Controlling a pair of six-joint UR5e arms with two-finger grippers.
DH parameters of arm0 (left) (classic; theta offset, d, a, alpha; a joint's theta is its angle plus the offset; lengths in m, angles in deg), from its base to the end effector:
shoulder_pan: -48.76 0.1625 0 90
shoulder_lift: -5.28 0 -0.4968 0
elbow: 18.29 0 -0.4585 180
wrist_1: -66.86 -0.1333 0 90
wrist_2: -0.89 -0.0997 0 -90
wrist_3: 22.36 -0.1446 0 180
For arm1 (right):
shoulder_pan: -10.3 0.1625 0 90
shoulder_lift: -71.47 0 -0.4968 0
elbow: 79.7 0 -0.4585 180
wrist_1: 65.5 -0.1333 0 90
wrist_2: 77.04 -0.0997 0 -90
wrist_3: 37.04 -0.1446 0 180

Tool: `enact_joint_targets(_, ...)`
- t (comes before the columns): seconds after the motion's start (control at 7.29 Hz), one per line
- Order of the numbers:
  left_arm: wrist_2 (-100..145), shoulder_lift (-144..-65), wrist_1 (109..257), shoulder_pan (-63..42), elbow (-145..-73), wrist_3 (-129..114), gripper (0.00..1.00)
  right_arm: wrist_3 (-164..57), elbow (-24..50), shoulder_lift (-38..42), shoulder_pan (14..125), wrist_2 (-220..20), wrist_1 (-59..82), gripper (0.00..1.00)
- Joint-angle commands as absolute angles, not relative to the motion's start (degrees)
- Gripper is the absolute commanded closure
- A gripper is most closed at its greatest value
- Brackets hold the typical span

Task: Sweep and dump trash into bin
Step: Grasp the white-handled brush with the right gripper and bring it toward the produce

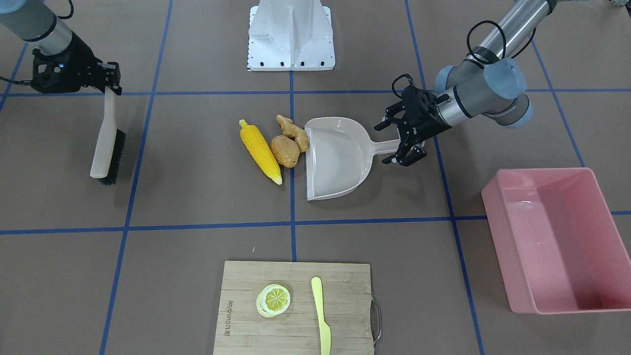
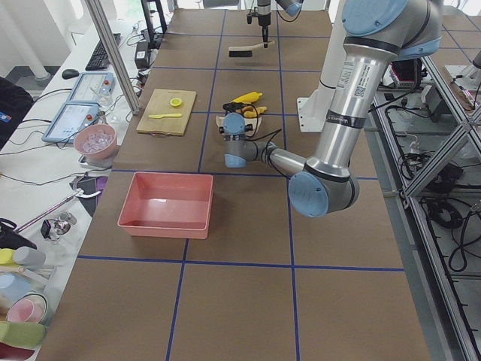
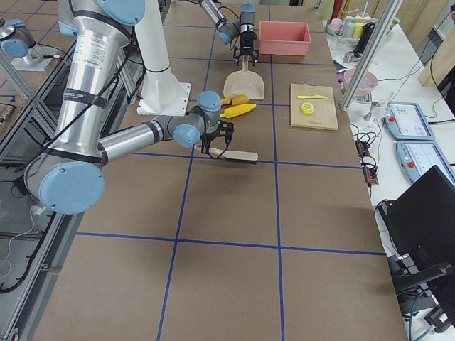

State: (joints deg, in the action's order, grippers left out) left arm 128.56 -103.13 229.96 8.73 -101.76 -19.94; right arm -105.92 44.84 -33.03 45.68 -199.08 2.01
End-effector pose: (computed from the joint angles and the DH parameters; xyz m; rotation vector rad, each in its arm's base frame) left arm 0.5288 -0.5029 0.4502 1.1087 1.1732 1.1380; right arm -0.3445 -0.3140 0.5093 -0.1273 -0.8870 0.0245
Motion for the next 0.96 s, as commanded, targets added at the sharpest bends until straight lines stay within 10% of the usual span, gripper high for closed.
enact_joint_targets(0.0, 128.33, -103.18, 230.07, 9.38, -100.57, -19.82, 0.02, -113.83, 51.14, -27.1, 34.36, -189.86, 13.09, 1.0)
enact_joint_targets(0.41, 127.01, -103.18, 230.07, 11.23, -100.56, -18.24, 0.02, -117.02, 49.77, -2.08, 25.88, -184.89, 40.6, 1.0)
enact_joint_targets(0.82, 124.82, -103.18, 229.98, 12.55, -100.47, -17.88, 0.02, -116.32, 44.35, 0.96, 24.2, -183.48, 40.76, 1.0)
